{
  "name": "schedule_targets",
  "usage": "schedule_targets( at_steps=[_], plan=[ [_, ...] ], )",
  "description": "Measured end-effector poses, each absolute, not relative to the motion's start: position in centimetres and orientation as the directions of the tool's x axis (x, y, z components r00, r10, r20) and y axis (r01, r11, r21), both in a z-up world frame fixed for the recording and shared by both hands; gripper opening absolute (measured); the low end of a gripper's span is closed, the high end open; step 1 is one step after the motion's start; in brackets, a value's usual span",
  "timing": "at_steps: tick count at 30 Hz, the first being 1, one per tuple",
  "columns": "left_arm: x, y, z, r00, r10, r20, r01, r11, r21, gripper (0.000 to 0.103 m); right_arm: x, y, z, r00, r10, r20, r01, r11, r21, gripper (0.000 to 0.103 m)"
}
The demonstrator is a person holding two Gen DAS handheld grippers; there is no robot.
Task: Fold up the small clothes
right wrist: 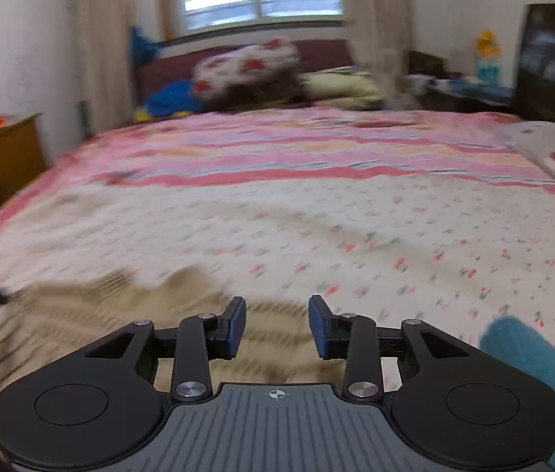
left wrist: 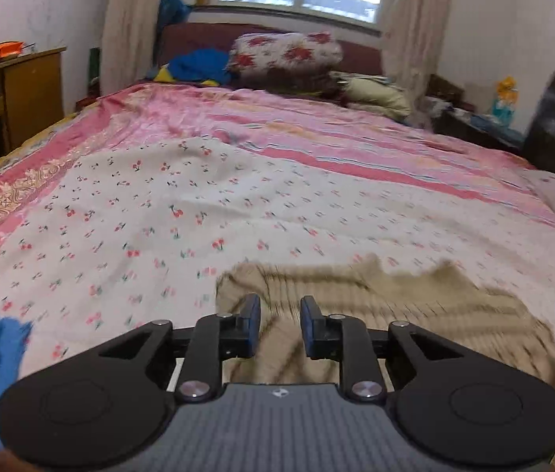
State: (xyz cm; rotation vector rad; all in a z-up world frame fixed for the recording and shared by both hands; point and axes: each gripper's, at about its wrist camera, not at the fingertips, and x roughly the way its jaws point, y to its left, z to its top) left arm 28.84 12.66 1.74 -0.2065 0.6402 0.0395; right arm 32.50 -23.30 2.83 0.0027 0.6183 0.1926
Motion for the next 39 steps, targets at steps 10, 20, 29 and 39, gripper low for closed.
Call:
schedule_targets(
  at_steps=[10, 20, 29, 39],
  plan=[
    [12.3, 13.6, -1.3, 0.67, -0.127, -0.731, -0.043, 0.977, -0.21, 0.033, 15.7, -26.2, 1.3, 0.6, 0.333, -0.727, -0.311, 0.935, 0.171, 0.036],
    [3.7, 11.9, -3.6, 0.581, -0.206, -0.787, -0.032, 0.961, -0.275, 0.033, 7.5, -27.9, -2.5, 0.481, 0.333, -0.811, -0.232, 0.94, 0.249, 0.039],
    [2.3, 11.9, -4.3, 0.574, -0.194, -0.795, -0.091, 0.95, -0.297, 0.036, 5.2, -28.9, -3.1, 0.468, 0.378, -0.799, -0.225, 0.925, 0.306, 0.042],
    [2.7, 11.3, -4.2, 0.545, -0.183, -0.818, -0.081, 0.96, -0.269, 0.036, 5.3, -29.9, -3.9, 0.453, 0.498, -0.74, -0.203, 0.865, 0.459, 0.032]
  ],
)
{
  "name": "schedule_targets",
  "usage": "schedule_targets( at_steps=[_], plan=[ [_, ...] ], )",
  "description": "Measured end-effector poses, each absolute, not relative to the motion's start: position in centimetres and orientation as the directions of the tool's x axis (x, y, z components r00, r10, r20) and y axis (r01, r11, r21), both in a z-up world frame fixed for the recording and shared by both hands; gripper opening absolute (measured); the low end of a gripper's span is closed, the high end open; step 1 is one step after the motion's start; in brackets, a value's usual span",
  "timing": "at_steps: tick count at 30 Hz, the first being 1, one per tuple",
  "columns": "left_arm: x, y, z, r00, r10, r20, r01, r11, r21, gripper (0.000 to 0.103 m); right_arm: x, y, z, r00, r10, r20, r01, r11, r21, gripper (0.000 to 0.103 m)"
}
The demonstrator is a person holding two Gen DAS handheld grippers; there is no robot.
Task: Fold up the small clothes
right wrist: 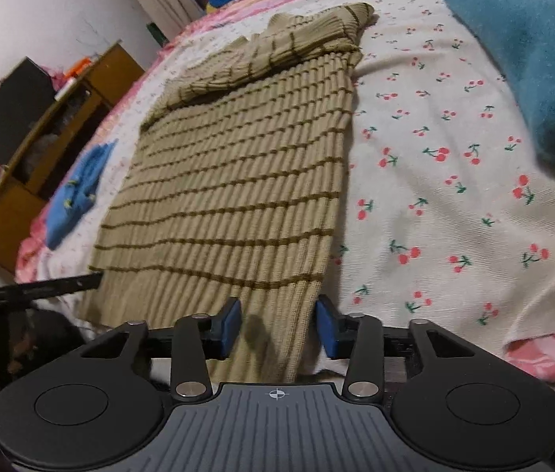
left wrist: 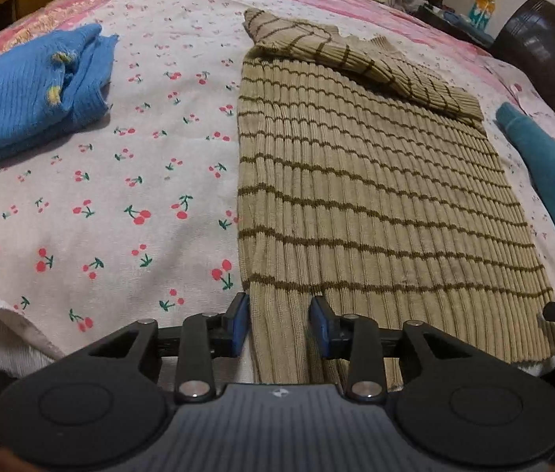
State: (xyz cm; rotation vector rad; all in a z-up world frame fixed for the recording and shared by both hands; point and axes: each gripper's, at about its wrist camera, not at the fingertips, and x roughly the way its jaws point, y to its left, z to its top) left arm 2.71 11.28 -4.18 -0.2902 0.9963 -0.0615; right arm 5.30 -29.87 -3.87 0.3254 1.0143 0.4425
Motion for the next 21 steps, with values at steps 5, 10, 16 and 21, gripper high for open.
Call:
schedule_targets(
  at_steps=[5, 10, 16, 21],
  plan=[
    [3.0, 12.7, -4.1, 0.539, -0.28, -0.795, -0.095, 0.917, -0.388, 0.017, 6.0, -30.1, -5.0, 0.403, 0.576, -0.712, -0.124, 0.805, 0.581, 0.012],
    [3.5, 13.5, -3.3, 0.568, -0.412, -0.713, -0.071, 0.838, -0.541, 0.016, 6.7, -30.2, -4.6, 0.421, 0.637, -0.646, -0.072, 0.733, 0.676, 0.007],
    [7.0, 14.8, -0.4, 0.662, -0.506, -0.553, -0.025, 0.723, -0.691, 0.016, 9.6, -30.8, -0.7, 0.547, 0.701, -0.457, -0.1, 0.597, 0.796, 0.007],
    [13.0, 16.3, 2.8, 0.769, -0.475, -0.428, 0.02, 0.687, -0.727, 0.016, 15.0, -31.0, 2.3, 0.651, 0.684, -0.329, -0.149, 0.541, 0.828, 0.007]
  ],
)
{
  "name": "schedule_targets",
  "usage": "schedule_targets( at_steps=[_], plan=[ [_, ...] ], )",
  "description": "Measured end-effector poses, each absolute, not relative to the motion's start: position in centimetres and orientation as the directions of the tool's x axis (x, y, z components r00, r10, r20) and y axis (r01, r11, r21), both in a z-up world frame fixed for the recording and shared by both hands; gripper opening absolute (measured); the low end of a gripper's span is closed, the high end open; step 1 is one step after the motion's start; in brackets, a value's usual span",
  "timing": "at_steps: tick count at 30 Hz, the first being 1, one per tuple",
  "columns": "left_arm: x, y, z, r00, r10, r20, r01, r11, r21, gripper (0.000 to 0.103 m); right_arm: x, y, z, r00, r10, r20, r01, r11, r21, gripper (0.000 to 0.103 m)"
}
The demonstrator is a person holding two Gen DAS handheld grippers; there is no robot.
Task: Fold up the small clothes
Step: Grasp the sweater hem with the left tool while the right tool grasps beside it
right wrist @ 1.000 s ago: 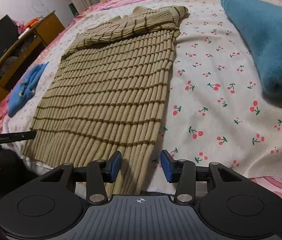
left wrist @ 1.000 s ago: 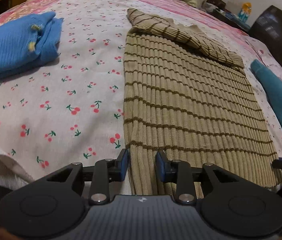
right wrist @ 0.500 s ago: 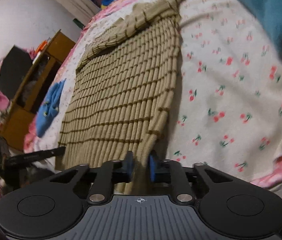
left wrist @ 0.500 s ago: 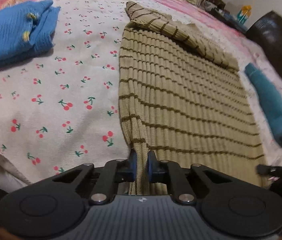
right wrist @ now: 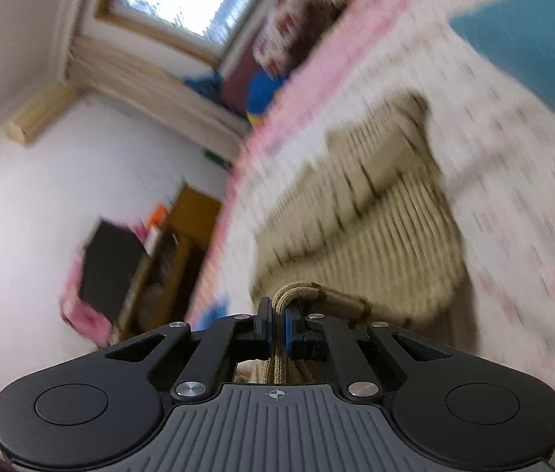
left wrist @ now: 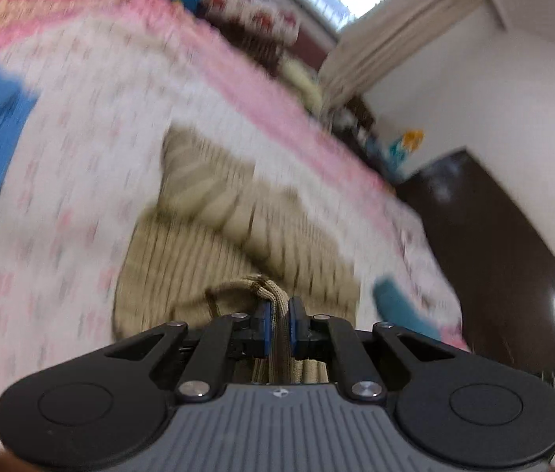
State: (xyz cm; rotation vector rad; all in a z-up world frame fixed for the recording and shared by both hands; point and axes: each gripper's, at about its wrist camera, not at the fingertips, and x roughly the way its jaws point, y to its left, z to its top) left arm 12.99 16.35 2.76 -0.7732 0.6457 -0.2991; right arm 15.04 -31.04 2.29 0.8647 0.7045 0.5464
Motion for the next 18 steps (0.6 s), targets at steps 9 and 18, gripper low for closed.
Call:
schedule_targets(
  at_steps=[9, 18],
  plan=[
    [24.7, 18.9, 4.6, 0.865, -0.357, -0.353, 0.016, 0.722, -0.692, 0.016, 27.8, -31.4, 3.8, 0.781, 0.55, -0.297, -0.114, 0.592, 0.798, 0.007],
    [32.4, 18.2, -1.8, 0.802, -0.302, -0.516, -0.114, 0.77, -0.628, 0.015, 35.1, -30.2, -0.7, 0.769, 0.414, -0.487, 0.049, 0.721, 0.691, 0.007]
  ],
)
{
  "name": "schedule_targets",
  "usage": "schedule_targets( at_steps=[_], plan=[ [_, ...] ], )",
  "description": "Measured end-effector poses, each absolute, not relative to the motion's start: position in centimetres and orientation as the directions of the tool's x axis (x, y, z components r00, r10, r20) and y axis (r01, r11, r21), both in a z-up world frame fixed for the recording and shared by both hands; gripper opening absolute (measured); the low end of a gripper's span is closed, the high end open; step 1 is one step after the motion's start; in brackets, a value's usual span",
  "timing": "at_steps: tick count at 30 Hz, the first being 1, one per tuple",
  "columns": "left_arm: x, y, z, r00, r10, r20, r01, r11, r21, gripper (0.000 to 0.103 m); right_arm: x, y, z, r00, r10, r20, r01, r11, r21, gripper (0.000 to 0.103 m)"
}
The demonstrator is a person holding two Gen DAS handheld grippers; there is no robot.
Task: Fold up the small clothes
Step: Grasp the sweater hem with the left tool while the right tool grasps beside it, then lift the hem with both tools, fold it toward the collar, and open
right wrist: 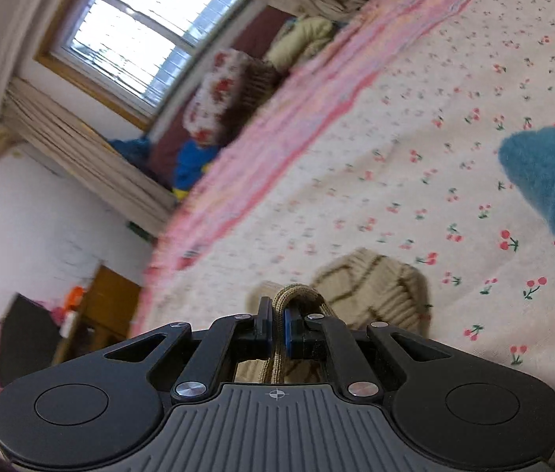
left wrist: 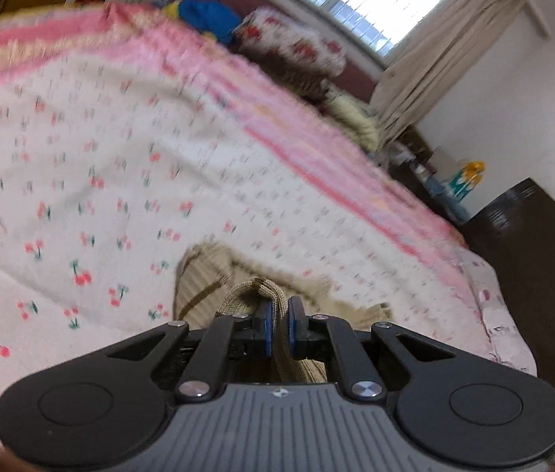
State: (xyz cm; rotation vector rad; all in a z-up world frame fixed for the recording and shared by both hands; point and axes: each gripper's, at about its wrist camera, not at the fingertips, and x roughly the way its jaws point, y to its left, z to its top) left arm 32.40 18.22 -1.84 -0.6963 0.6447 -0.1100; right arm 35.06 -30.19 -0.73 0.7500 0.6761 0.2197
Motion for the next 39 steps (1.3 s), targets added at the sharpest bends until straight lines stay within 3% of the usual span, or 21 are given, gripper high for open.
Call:
schedule_targets(
  at_steps=[5, 8, 10, 12, 13, 17, 21, 26, 32, 33, 34, 36, 39],
  plan=[
    [32.2, 19.0, -2.3, 0.812, -0.305, -0.498, -0.132, 0.735, -0.665, 0.018, 34.9, -31.3, -1.5, 0.77, 0.397, -0.498, 0.074, 0.721, 0.689, 0.011],
    [32.1, 19.4, -2.0, 0.82, -0.29, -0.494, -0.149, 0.725, -0.673, 0.026, 35.0, -32.0, -1.6, 0.773, 0.396, -0.495, 0.094, 0.7, 0.708, 0.015],
    [31.7, 19.8, -1.8, 0.829, -0.28, -0.485, -0.155, 0.717, -0.68, 0.039, 34.9, -31.9, -1.4, 0.78, 0.393, -0.487, 0.094, 0.696, 0.712, 0.022],
    [31.2, 20.0, -1.6, 0.839, -0.257, -0.48, -0.162, 0.724, -0.671, 0.042, 34.8, -31.6, -1.3, 0.789, 0.385, -0.479, 0.08, 0.708, 0.701, 0.042],
    [31.0, 20.2, -1.4, 0.841, -0.248, -0.482, -0.166, 0.729, -0.664, 0.042, 34.8, -31.4, -1.2, 0.794, 0.378, -0.477, 0.075, 0.717, 0.693, 0.042],
    [29.8, 20.6, -0.9, 0.847, -0.226, -0.482, -0.171, 0.742, -0.649, 0.042, 34.5, -30.8, -0.4, 0.805, 0.352, -0.477, 0.04, 0.771, 0.636, 0.042],
    [29.3, 19.3, -0.3, 0.835, -0.232, -0.499, -0.129, 0.8, -0.586, 0.044, 34.6, -29.8, -0.6, 0.781, 0.322, -0.536, 0.021, 0.843, 0.537, 0.042],
    [30.8, 16.7, -0.3, 0.788, -0.196, -0.583, -0.089, 0.901, -0.424, 0.049, 35.1, -28.0, -1.6, 0.755, 0.267, -0.598, 0.0, 0.913, 0.407, 0.043],
    [33.6, 15.0, -1.4, 0.75, -0.075, -0.657, -0.122, 0.961, -0.249, 0.051, 35.9, -27.4, -2.2, 0.73, 0.266, -0.629, -0.028, 0.932, 0.362, 0.042],
    [33.9, 14.9, -1.6, 0.742, -0.062, -0.668, -0.129, 0.964, -0.233, 0.048, 36.1, -27.2, -2.2, 0.725, 0.264, -0.636, -0.032, 0.935, 0.352, 0.042],
    [34.0, 14.9, -1.7, 0.741, -0.055, -0.669, -0.13, 0.966, -0.224, 0.035, 36.2, -27.1, -2.3, 0.719, 0.259, -0.645, -0.033, 0.94, 0.34, 0.039],
    [33.8, 14.8, -1.4, 0.749, -0.052, -0.661, -0.129, 0.967, -0.222, 0.023, 36.3, -26.8, -2.2, 0.716, 0.246, -0.653, -0.033, 0.947, 0.321, 0.018],
    [32.9, 14.9, -0.6, 0.768, -0.04, -0.639, -0.13, 0.967, -0.218, 0.02, 36.1, -26.8, -1.5, 0.724, 0.264, -0.637, -0.056, 0.943, 0.327, 0.012]
  ],
)
